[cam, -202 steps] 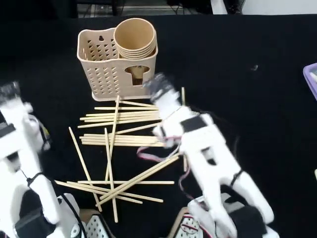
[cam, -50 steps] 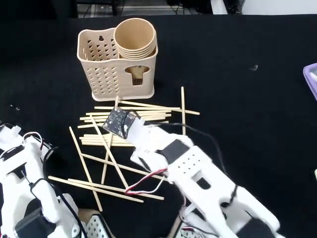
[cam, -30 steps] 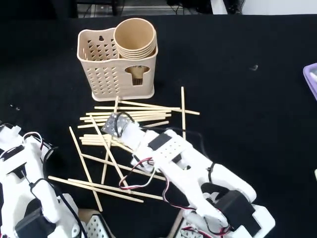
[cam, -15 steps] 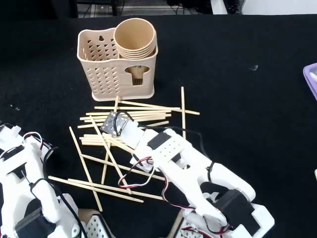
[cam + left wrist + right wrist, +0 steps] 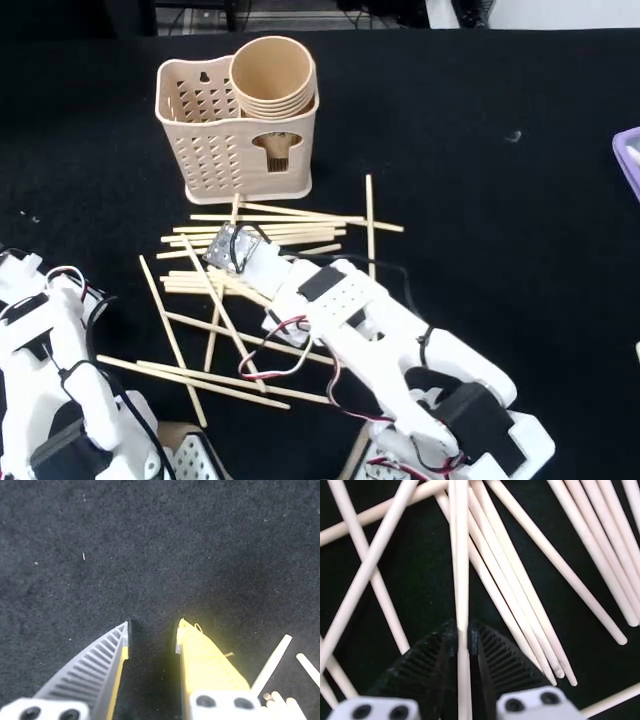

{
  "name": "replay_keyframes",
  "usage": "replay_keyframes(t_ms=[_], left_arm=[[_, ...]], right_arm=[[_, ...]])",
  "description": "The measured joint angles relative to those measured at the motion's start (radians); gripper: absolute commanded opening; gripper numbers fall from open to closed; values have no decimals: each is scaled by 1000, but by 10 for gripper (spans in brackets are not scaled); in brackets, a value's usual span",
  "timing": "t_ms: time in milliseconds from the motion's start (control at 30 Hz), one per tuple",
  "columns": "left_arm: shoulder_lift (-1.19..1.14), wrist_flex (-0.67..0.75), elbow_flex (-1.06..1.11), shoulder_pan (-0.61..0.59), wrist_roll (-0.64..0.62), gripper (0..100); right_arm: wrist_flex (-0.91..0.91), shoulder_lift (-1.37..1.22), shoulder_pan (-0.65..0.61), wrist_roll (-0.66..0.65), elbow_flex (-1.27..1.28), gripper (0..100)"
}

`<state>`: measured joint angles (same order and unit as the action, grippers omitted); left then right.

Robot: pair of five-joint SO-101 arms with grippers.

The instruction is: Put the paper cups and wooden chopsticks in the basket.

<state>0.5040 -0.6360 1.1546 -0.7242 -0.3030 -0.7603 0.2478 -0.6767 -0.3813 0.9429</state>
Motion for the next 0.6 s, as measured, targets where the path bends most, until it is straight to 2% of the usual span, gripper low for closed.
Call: replay_keyframes(t_ms=[133, 600], left_arm=[[0, 0, 0, 0, 0, 162], [0, 0, 0, 0, 0, 162]], right_arm=[[0, 0, 0, 0, 0, 88], [0, 0, -32, 26, 0, 91]])
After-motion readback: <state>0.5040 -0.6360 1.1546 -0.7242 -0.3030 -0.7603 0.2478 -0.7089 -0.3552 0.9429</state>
